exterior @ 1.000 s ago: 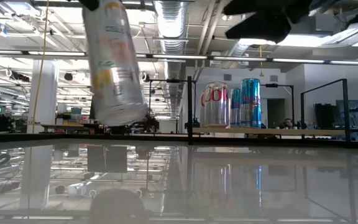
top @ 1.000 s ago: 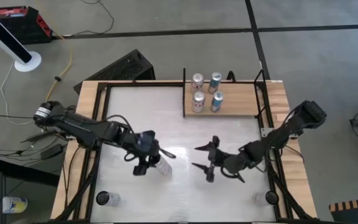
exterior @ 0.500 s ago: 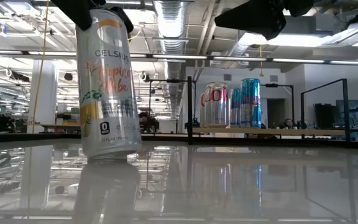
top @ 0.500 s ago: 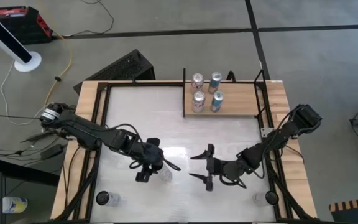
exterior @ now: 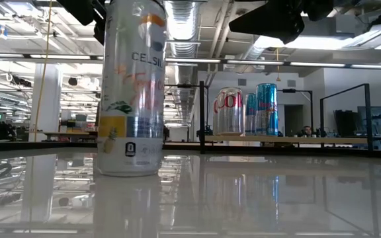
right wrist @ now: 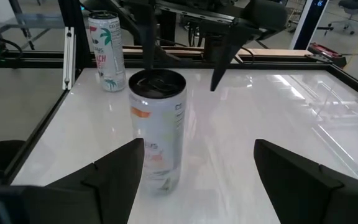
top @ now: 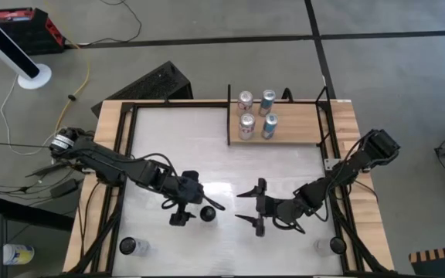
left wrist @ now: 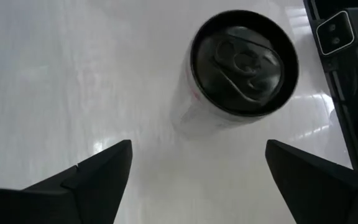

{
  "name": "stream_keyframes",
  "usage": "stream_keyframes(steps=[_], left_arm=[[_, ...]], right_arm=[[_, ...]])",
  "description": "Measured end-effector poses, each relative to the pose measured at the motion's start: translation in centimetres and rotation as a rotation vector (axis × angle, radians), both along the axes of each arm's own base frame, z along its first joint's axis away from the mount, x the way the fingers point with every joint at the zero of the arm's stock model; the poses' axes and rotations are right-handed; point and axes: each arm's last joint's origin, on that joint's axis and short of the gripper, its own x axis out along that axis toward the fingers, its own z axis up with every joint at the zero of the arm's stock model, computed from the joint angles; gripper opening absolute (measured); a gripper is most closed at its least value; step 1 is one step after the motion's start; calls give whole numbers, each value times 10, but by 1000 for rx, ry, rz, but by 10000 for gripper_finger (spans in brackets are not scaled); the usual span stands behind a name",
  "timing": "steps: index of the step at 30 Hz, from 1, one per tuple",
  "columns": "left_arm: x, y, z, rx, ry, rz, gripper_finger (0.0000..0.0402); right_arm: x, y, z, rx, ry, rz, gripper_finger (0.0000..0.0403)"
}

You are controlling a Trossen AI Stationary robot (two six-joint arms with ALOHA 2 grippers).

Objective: Place canned beverage on shelf
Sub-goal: Put the top left black can on the shelf

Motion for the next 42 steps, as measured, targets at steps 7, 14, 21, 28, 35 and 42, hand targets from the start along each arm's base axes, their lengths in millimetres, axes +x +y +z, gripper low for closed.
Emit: stream_keyframes(steps=[7, 14, 21, 28, 35, 42], left_arm=[[-2, 1, -1, 8, 22, 1, 356], [-15, 16, 6, 84, 130, 47, 356], [-54, 40, 54, 242, -63, 146, 356], [-143, 72, 68, 203, -312, 332, 357], [-201, 84, 39, -23, -553, 380, 357], [-232, 90, 19, -88, -621, 331, 357]], right_arm=[[0, 0, 0, 1, -1, 0, 327], [12, -4, 15, 71, -47, 87, 327], [27, -13, 33, 55, -59, 150, 327], [45, -9, 36, 15, -72, 222, 327], [87, 5, 27, -99, -5, 301, 327], [109, 1, 39, -104, 50, 347, 327]])
